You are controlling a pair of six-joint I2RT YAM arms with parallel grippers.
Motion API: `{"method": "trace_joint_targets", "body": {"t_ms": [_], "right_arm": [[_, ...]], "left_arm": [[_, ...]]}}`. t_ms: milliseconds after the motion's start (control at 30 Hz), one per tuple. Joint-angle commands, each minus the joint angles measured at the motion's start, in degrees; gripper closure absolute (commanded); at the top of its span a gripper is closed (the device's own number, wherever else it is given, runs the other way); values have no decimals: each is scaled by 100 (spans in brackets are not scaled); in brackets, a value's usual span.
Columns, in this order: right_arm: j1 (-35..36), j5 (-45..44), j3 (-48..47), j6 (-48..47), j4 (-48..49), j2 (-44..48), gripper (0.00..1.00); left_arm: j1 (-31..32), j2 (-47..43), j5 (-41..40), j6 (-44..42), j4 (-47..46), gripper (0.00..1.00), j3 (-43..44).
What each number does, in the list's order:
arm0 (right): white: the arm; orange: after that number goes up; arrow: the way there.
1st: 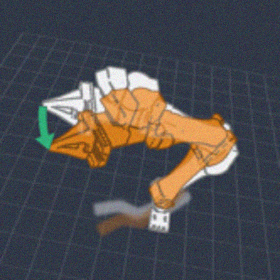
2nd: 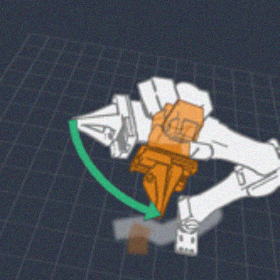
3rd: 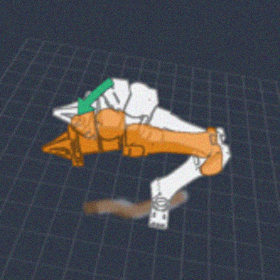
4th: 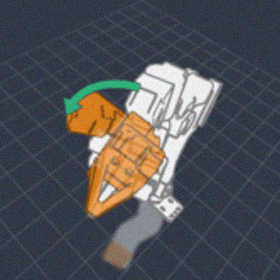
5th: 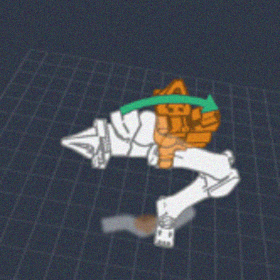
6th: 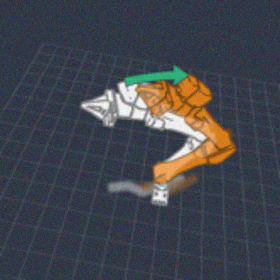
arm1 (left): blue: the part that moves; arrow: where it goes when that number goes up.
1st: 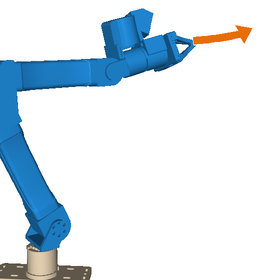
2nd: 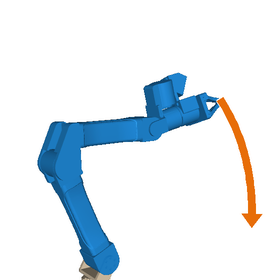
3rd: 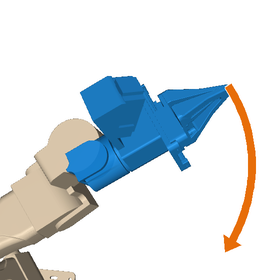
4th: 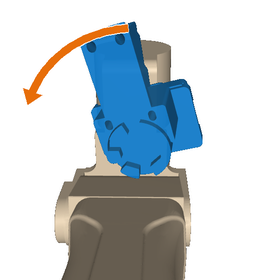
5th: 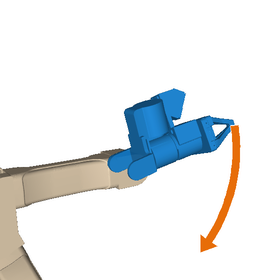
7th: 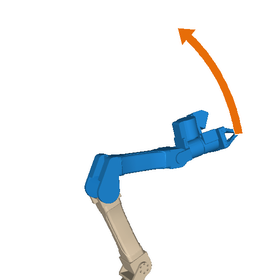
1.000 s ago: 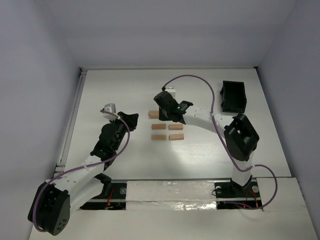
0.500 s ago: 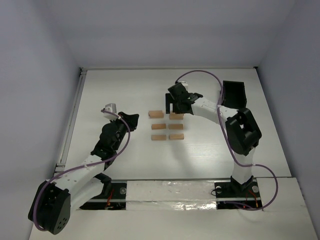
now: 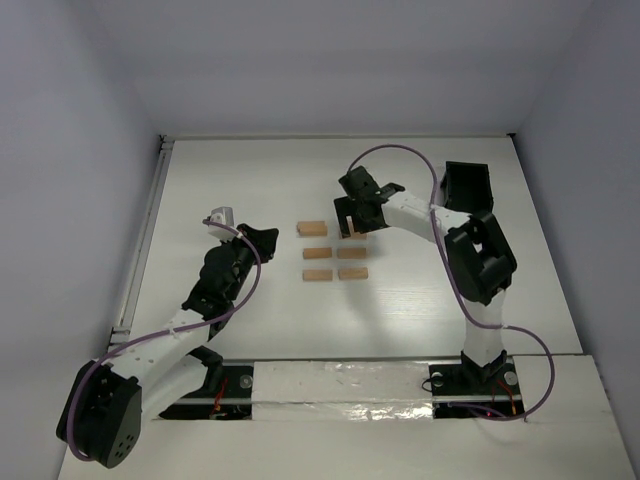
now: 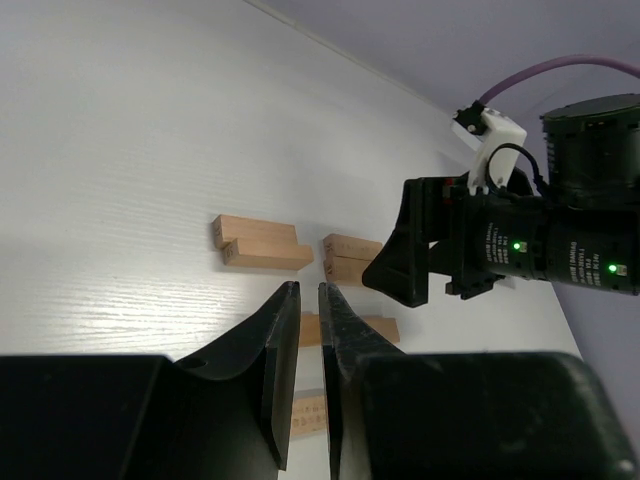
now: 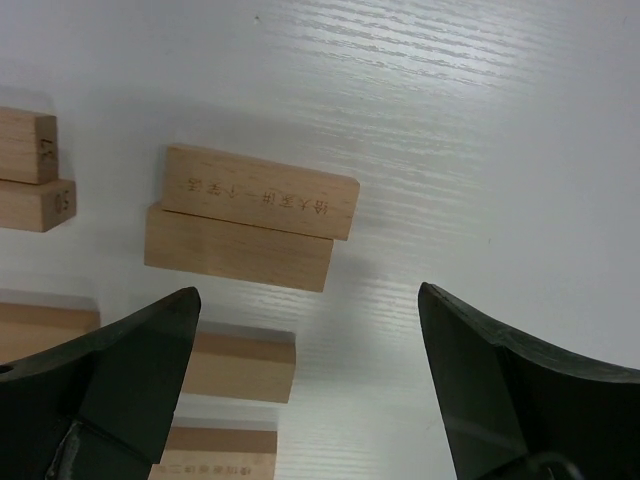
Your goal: Build the wood block tower
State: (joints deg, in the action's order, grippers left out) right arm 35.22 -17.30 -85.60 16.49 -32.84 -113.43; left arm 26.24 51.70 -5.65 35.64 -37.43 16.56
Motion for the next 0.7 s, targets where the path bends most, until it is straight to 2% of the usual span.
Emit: {"method": "trace_joint_targets", "body": {"t_ms": [0, 333, 667], "right_arm": [[-59, 42, -377, -313, -249, -258, 4], [-226, 86, -905, -665, -478, -733, 3], [-226, 323, -1362, -1437, -530, -1111, 1]], "left_arm": [[-22, 15, 64, -57, -221, 88, 216], [-22, 42, 55, -66, -221, 88, 225], [-22, 147, 73, -66, -247, 88, 243]]}}
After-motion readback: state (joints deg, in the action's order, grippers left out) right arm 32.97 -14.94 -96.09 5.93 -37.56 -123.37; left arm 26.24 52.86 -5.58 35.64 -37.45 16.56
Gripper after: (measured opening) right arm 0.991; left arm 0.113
